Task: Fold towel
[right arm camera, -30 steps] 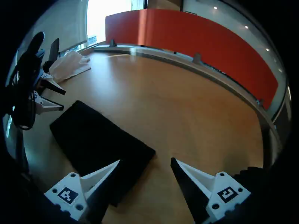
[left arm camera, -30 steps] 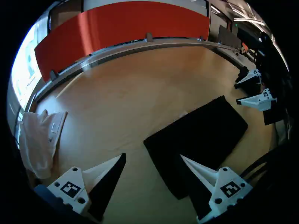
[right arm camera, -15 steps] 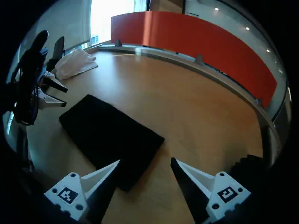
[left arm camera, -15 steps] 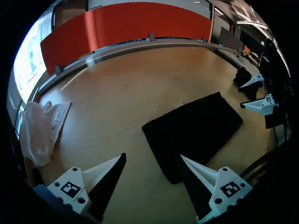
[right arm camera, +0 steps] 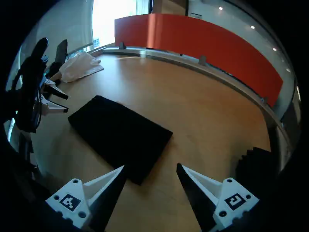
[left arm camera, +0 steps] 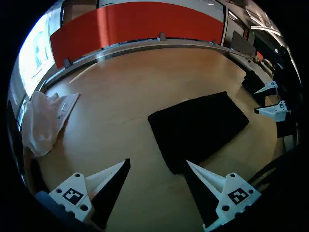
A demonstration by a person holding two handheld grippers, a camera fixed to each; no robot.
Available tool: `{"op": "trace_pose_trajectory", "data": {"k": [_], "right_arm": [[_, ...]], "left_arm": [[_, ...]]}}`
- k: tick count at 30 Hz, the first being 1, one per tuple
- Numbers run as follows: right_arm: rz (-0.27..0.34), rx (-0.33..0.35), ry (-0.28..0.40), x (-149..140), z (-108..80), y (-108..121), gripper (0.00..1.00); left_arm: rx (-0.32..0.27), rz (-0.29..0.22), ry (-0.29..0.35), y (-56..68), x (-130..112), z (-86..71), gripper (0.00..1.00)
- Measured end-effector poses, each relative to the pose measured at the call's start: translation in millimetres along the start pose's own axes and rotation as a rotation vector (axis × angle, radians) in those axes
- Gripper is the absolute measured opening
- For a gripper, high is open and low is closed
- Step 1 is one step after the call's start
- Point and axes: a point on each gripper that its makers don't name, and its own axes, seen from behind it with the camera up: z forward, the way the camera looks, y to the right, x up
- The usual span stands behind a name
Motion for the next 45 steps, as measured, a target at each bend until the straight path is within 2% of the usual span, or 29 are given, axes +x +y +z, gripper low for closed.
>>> {"op": "trace_pose_trajectory", "data": {"k": [12,36,45], "right_arm": [[-0.017,0.013,-0.004,-2,2.0,-3,0.95],[-0.102,0.089,-0.027,-2,14.4,-11,0.95],[-0.122,0.112,-0.033,1,21.1,-17,0.95]], "left_arm": [[0.02,-0.033,0.012,-4.0,-6,-7.5,0.96],[0.143,-0.163,0.055,-37.5,-41,-41.8,0.96],[0.161,-0.198,0.054,-44.3,-53,-50.3,0.96]]}}
